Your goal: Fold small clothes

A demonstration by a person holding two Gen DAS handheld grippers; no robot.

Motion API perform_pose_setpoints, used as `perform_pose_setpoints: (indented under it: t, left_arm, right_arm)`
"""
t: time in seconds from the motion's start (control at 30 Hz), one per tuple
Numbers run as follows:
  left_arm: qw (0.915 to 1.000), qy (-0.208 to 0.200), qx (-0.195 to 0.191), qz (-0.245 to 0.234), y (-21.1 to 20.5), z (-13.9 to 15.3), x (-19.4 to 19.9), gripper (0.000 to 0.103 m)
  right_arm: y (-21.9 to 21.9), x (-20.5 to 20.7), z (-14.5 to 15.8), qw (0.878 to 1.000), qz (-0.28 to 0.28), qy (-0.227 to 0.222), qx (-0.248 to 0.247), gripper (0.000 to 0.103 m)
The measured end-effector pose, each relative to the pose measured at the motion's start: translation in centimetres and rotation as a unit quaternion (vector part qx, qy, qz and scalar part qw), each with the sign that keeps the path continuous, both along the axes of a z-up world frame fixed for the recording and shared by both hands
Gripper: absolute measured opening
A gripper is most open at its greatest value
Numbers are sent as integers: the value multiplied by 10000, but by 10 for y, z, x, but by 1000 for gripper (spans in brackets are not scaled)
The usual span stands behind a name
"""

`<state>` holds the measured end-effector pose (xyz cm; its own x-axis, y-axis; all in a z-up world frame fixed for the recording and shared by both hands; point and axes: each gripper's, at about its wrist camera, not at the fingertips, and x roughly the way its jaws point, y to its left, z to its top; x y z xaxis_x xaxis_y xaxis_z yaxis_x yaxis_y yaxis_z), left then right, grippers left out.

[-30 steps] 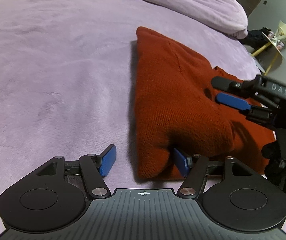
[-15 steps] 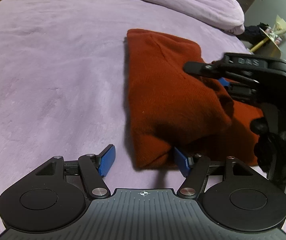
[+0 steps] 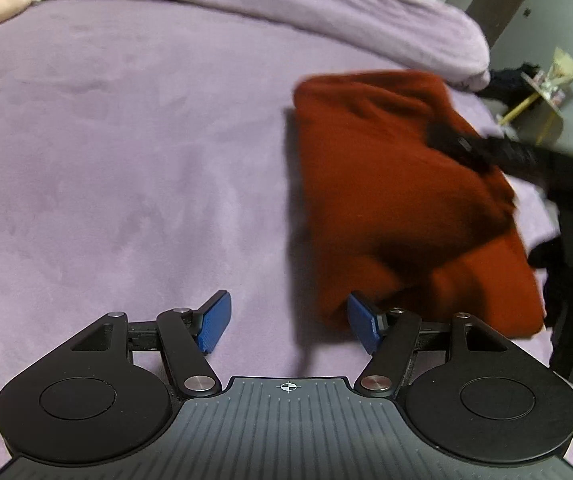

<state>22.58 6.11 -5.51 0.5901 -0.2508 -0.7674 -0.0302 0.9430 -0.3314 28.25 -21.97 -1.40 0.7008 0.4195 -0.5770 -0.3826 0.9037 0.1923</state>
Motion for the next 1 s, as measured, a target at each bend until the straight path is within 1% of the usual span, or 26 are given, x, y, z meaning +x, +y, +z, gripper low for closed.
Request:
perform_pose_setpoints:
  t: [0.07, 0.1, 0.2, 0.27, 0.3, 0.37, 0.4, 0.47, 0.5, 0.53, 0.57, 0.6, 0.63, 0.67, 0.7, 0.73, 0.77, 0.8, 0.87, 0.9, 0.93, 1.0]
  left_arm:
    - [9999, -84, -134, -52, -4, 6, 4, 70]
    - [9997, -97, -185, -85, -10, 7, 7, 70]
    - [9994, -80, -189, -277, -33, 3, 21, 70]
    - [9992, 41, -84, -394, -52, -6, 31, 69]
    - [9988, 79, -63, -484, -60, -11, 36, 69]
    - [9977, 114, 0, -675, -70, -20, 44, 72]
    - [9977, 160, 58, -659, -73, -23, 46, 73]
    - [9977, 184, 14, -645, -73, -26, 50, 74]
    - [9977, 194, 7, -646, -72, -26, 50, 75]
    - [9977, 211, 25, -646, -72, -26, 51, 75]
    - [9976, 216, 57, -648, -73, -26, 52, 77]
    - [9976, 219, 93, -647, -75, -26, 52, 79]
    - [9976, 233, 125, -643, -75, -27, 52, 80]
    - [9976, 247, 142, -628, -77, -27, 51, 80]
    - [9977, 260, 153, -605, -77, -26, 48, 80]
    - [9979, 264, 159, -563, -76, -23, 47, 79]
    - [9981, 247, 142, -541, -77, -20, 44, 76]
    - [9983, 200, 121, -526, -77, -15, 39, 76]
    - [9983, 77, 151, -558, -76, -8, 32, 76]
    - [9981, 16, 180, -591, -76, -5, 28, 77]
    - [9976, -37, 209, -652, -78, -3, 23, 77]
    - [9966, -20, 273, -771, -85, -5, 20, 77]
  right_arm:
    - [-21, -10, 2, 9995, -196, -170, -182, 10]
    - [-32, -13, -2, 9987, -331, -160, -350, 10]
    - [-61, -17, -22, 9962, -680, 165, -511, 10]
    - [-77, -17, -40, 9939, -838, 451, -551, 11]
    - [-85, -15, -49, 9927, -915, 651, -437, 11]
    - [-102, -13, -59, 9904, -1049, 892, 103, 16]
    - [-111, -12, -62, 9873, -1103, 1033, 500, 20]
    - [-128, -6, -66, 9766, -1149, 1293, 1277, 28]
    - [-136, -5, -71, 9700, -1190, 1411, 1580, 38]
    - [-140, -1, -75, 9630, -1255, 1521, 1835, 44]
    - [-139, 3, -78, 9590, -1243, 1588, 1992, 44]
    - [-137, 6, -79, 9596, -1226, 1599, 1962, 44]
    - [-131, 10, -79, 9641, -1182, 1569, 1784, 42]
    - [-123, 10, -78, 9711, -1110, 1473, 1516, 36]
    - [-113, 10, -73, 9790, -1031, 1338, 1138, 19]
    - [-101, 10, -66, 9862, -959, 1156, 699, 12]
    - [-93, 7, -59, 9913, -893, 923, 293, 12]
    - [-87, 1, -48, 9949, -822, 577, -51, 11]
    - [-84, -12, -28, 9948, -798, -121, -620, 11]
    - [-84, -17, -23, 9924, -855, -342, -812, 11]
    - [-87, -21, -20, 9896, -899, -501, -1007, 11]
    - [-93, -23, -21, 9848, -993, -590, -1297, 11]
